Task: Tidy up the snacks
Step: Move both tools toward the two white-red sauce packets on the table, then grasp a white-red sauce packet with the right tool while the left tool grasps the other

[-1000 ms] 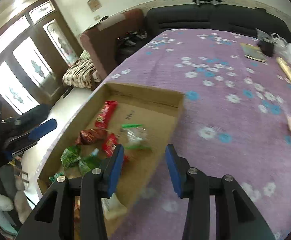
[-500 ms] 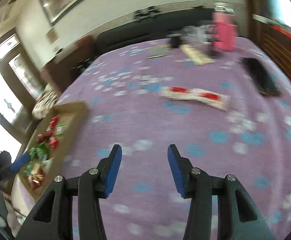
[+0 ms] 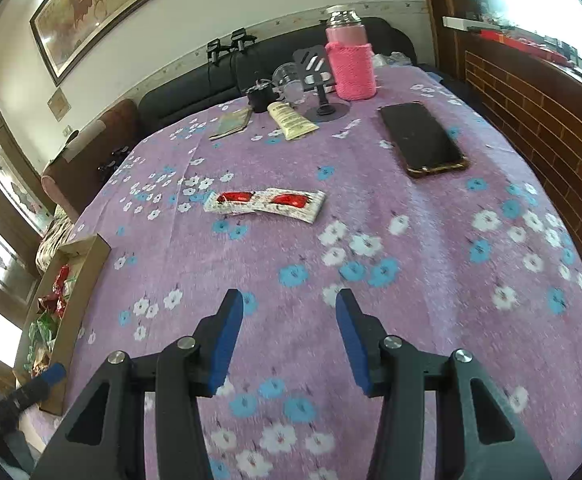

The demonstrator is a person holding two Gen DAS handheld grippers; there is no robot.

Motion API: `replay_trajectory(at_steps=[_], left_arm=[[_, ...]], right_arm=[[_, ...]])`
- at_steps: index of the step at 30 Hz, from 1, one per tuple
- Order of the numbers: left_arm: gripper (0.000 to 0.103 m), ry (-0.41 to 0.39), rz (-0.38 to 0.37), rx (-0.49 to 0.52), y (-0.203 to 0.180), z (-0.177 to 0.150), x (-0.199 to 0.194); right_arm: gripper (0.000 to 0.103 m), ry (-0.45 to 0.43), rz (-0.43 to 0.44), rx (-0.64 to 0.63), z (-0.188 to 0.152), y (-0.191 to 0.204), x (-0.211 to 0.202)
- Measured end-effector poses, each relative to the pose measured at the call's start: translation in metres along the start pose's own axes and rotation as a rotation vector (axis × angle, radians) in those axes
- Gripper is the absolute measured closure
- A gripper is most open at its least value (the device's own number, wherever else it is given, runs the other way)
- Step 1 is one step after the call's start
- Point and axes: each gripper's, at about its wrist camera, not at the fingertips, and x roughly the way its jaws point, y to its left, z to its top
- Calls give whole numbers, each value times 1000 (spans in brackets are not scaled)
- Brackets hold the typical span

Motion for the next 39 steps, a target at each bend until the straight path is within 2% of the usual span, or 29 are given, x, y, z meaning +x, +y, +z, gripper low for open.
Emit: replay_trajectory(at_steps=[6, 8, 10, 14, 17, 21, 24, 25, 26, 27, 28, 31, 32, 36, 39], left_arm=[[14, 62, 57, 98, -8, -4, 29], [14, 82, 70, 132, -10, -4, 37], [14, 97, 69, 163, -10, -4, 43], [13, 112, 69, 177, -4, -1, 50], [9, 116, 57, 183, -2, 2, 52], [3, 123, 32, 197, -5, 2, 54], [1, 127, 15, 195, -5, 2, 54], [1, 127, 16, 196, -5, 1, 54], [1, 126, 19, 197, -6, 1, 54], [1, 126, 20, 196, -5, 0, 53], [1, 125, 23, 196, -5, -1, 53], [1, 123, 29, 192, -6, -1, 54], [1, 121, 28, 187, -6, -1, 54], [1, 99, 0, 134, 0, 0, 51], [1, 92, -28, 109, 4, 1, 50]], right_arm=[[56, 49, -14, -30, 48, 29, 54], [64, 58, -58, -52, 70, 43, 78], [64, 69, -84, -77, 88, 56, 102], [64, 134, -138, -84, 107, 69, 153], [64, 173, -130, -58, 111, 68, 173], [64, 245, -60, -50, 89, 73, 163], [64, 362, 107, -45, 59, 79, 139], [64, 406, 195, -13, 52, 75, 129], [64, 410, 255, 15, 50, 70, 120], [64, 377, 276, 34, 54, 63, 109], [64, 287, 233, 31, 63, 50, 94], [50, 117, 75, 4, 85, 26, 81], [50, 79, 27, -4, 92, 17, 83], [49, 107, -27, -27, 103, 2, 114], [49, 182, 24, 62, 100, -12, 136]])
